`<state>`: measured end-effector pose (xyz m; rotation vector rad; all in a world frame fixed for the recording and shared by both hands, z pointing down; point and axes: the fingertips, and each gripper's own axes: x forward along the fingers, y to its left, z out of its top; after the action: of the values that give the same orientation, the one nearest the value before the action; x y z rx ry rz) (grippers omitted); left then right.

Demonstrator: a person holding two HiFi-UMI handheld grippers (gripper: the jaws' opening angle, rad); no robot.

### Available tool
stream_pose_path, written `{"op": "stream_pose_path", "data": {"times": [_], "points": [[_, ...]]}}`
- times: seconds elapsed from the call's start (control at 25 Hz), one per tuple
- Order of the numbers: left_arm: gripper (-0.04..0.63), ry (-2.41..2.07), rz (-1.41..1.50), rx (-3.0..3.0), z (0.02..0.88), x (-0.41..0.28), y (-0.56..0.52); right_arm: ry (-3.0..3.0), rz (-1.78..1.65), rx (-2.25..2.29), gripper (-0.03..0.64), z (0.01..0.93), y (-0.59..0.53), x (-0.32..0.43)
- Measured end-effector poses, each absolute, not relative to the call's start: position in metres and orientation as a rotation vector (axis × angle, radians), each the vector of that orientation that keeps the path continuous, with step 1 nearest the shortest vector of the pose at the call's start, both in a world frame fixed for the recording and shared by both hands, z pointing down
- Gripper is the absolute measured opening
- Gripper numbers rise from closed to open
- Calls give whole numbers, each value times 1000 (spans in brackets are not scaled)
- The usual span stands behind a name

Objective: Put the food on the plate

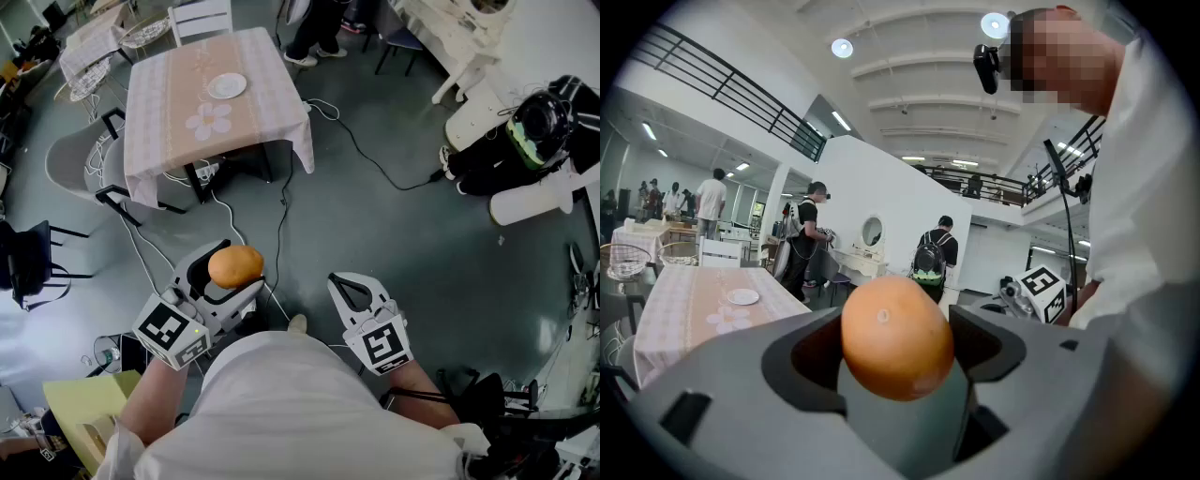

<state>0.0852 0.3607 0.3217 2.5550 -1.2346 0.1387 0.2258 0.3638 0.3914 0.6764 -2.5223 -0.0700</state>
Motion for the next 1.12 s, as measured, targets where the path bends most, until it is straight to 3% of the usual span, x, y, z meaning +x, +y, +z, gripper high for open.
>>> {"op": "stream_pose_path", "data": {"times": [0.72, 0.84, 1.12], "points": [[353, -1239, 74, 2516, 345, -41, 319, -2564, -76, 628, 17, 385, 317, 90], [353, -1212, 94, 2496, 356, -55, 303, -2552, -62, 660, 153, 388, 304, 75], [353, -1190, 107, 2467, 371, -52, 236, -2534, -21, 666, 164, 397, 248, 82]]}}
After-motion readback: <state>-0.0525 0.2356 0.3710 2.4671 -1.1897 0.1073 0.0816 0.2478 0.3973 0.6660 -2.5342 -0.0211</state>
